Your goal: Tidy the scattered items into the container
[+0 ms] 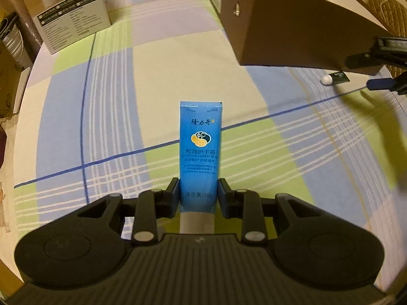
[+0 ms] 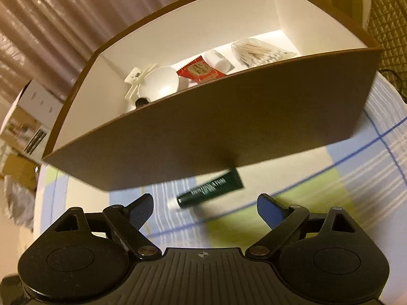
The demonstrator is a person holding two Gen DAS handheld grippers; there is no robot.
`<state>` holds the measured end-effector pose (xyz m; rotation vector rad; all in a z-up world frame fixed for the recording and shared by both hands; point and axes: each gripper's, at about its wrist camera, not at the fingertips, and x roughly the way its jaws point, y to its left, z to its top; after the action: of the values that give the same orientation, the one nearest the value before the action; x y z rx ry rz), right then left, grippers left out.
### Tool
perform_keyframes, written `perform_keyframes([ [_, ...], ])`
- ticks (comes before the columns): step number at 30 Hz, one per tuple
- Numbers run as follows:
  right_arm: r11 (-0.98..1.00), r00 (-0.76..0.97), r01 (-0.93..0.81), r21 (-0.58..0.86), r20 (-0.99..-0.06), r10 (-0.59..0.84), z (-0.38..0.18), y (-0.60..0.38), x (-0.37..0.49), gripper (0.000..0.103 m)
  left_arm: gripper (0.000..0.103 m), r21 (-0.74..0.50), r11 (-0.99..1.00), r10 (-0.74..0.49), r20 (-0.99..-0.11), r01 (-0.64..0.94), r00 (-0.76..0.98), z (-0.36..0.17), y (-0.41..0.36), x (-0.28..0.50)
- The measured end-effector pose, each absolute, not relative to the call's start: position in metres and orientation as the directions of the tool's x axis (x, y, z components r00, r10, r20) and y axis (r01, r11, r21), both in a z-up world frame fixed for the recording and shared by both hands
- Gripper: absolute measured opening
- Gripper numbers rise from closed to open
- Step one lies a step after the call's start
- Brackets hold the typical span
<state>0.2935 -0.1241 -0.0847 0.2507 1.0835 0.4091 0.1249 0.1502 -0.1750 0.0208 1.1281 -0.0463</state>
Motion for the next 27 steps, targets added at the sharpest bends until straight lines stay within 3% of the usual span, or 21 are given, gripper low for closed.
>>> perform_keyframes([
  [1,0.901,0.403,-0.186,0.392,-0.806,0.434,-0.089,-0.118,0.296,0.064,0.026,-0.007,0.999,-0.026,-0.903,0.046,0.429,-0.175,0.153,0.125],
  [5,0.932,0.402,-0.112,0.346,-0.842,0.361,-0.103,-0.105,0.302,0.064,0.027,-0.01,0.999,-0.028,-0.902,0.044,0.431,-0.175,0.162,0.128],
  [9,0.951,0.426,-0.198,0.237,-0.853,0.301,-0.104,-0.091,0.294,0.059,0.027,-0.023,0.999,-0.041,-0.899,0.046,0.437,-0.176,0.164,0.129],
  [11,0.959,0.428,-0.234,0.158,-0.869,0.247,-0.104,-0.087,0.292,0.033,0.027,-0.025,0.998,-0.045,-0.898,0.052,0.438,-0.176,0.166,0.129],
  [14,0.946,0.401,-0.274,0.174,-0.874,0.276,-0.105,-0.099,0.293,0.017,0.027,-0.035,0.998,-0.057,-0.897,0.058,0.438,-0.175,0.17,0.129],
  [25,0.899,0.378,-0.405,0.167,-0.865,0.331,-0.109,-0.149,0.269,0.017,0.031,-0.027,0.993,-0.074,-0.9,0.113,0.43,-0.174,0.158,0.134],
  [27,0.895,0.373,-0.411,0.172,-0.864,0.337,-0.108,-0.145,0.27,0.017,0.027,-0.01,0.992,-0.063,-0.902,0.127,0.428,-0.174,0.153,0.138],
])
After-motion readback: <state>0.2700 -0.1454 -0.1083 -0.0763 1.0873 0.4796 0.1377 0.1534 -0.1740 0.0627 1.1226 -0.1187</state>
